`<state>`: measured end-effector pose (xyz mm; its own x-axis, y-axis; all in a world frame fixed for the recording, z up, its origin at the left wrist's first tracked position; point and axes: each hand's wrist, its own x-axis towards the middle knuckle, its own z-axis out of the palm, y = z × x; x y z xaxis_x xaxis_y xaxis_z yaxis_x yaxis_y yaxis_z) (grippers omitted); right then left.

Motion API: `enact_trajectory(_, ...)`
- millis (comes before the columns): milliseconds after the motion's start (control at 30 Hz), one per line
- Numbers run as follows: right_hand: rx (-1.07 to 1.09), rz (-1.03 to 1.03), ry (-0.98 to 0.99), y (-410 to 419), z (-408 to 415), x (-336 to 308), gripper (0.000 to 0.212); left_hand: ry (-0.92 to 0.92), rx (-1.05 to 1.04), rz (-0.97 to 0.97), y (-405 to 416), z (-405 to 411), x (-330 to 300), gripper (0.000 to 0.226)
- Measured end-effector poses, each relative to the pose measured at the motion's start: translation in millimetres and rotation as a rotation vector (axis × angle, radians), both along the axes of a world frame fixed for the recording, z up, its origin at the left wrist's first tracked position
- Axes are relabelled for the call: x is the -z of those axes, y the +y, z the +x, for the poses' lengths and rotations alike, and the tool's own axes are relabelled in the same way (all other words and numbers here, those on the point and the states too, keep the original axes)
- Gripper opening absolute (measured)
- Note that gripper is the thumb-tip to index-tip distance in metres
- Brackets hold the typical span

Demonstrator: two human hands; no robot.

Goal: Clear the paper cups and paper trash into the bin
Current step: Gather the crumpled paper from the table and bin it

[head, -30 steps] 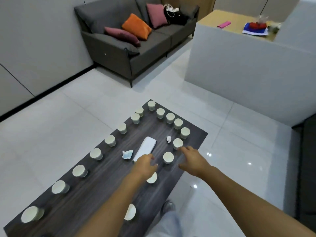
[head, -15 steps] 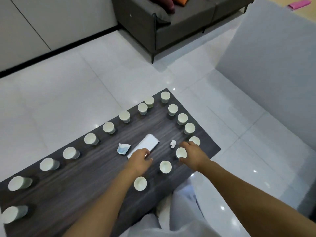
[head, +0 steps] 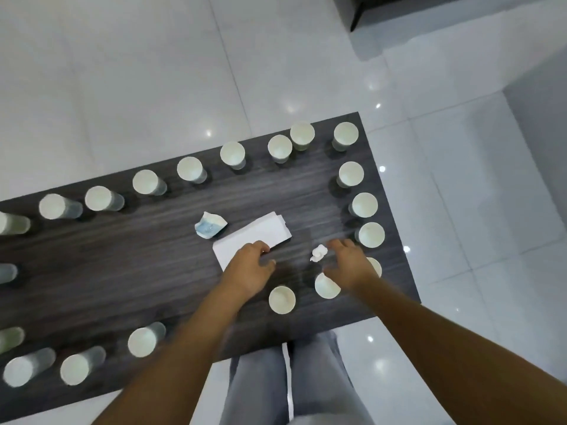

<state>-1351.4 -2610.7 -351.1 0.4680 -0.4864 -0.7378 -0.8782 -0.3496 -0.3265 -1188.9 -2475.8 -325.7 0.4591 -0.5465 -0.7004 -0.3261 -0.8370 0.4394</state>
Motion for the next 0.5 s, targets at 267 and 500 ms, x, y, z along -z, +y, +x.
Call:
enact_trajectory(267,-0.089,-0.002,0.1,-5,14,107,0.052,0.041,-0.095,0.025,0,-5,73,0.033)
enact_trajectory(500,-0.122,-0.064,0.23,6,28,156,0.065,0.082,-0.137,0.03,14,-13,116,0.033)
